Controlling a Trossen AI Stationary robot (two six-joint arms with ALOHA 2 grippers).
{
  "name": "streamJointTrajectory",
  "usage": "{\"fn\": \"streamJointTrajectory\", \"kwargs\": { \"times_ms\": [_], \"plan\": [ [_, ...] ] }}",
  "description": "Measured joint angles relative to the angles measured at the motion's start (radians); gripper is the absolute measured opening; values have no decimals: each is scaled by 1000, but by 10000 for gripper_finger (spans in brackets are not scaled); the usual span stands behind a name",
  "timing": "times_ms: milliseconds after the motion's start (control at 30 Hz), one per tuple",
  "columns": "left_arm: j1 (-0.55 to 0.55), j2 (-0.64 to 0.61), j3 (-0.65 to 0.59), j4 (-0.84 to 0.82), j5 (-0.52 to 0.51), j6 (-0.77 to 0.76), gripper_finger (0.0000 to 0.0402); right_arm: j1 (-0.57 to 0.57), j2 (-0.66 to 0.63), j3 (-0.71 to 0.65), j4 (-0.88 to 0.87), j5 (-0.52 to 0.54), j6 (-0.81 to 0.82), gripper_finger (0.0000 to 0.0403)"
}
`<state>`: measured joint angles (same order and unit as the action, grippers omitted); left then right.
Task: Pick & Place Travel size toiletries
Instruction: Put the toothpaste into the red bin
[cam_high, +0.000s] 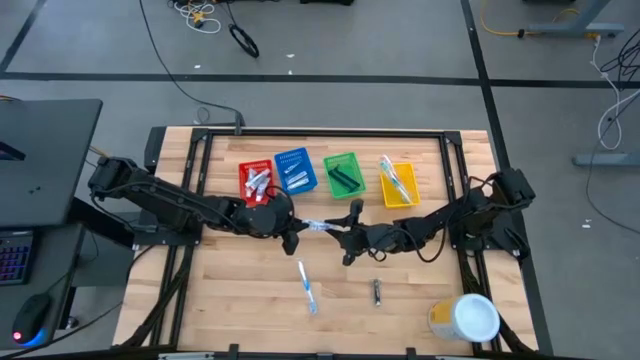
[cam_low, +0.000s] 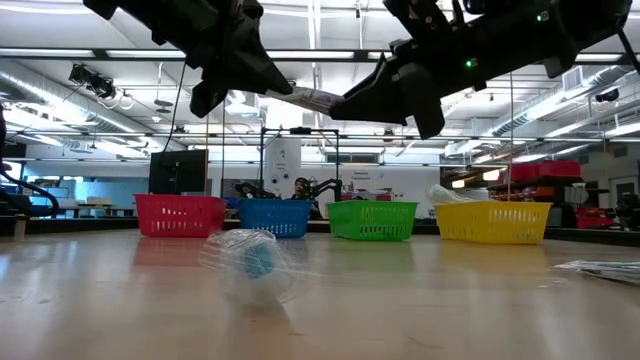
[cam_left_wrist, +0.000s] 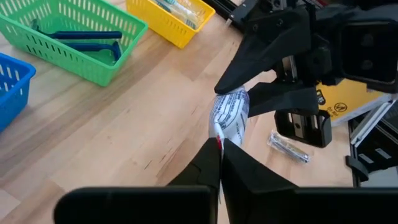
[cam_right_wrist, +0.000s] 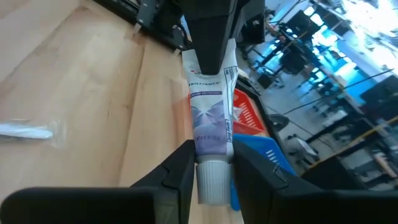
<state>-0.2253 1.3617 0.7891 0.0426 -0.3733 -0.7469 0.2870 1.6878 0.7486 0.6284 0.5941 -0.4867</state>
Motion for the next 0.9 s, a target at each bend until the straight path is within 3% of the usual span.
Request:
{"fn": "streamJointTrajectory", "kwargs": {
  "times_ms": [233,533,700,900],
  "plan": [
    [3,0,0,-16,4,0,5,-35,0,0,-12,-130,59,131],
    [102,-28,0,-144,-39,22,5,-92,0,1,-185,-67,245,171],
    [212,-115,0,-327,-83,29,7,-117,0,1,-306,-78,286,173],
    [308,-245,1,-625,-238,-67,7,-132,0,1,-333,-117,310,173]
  ]
}}
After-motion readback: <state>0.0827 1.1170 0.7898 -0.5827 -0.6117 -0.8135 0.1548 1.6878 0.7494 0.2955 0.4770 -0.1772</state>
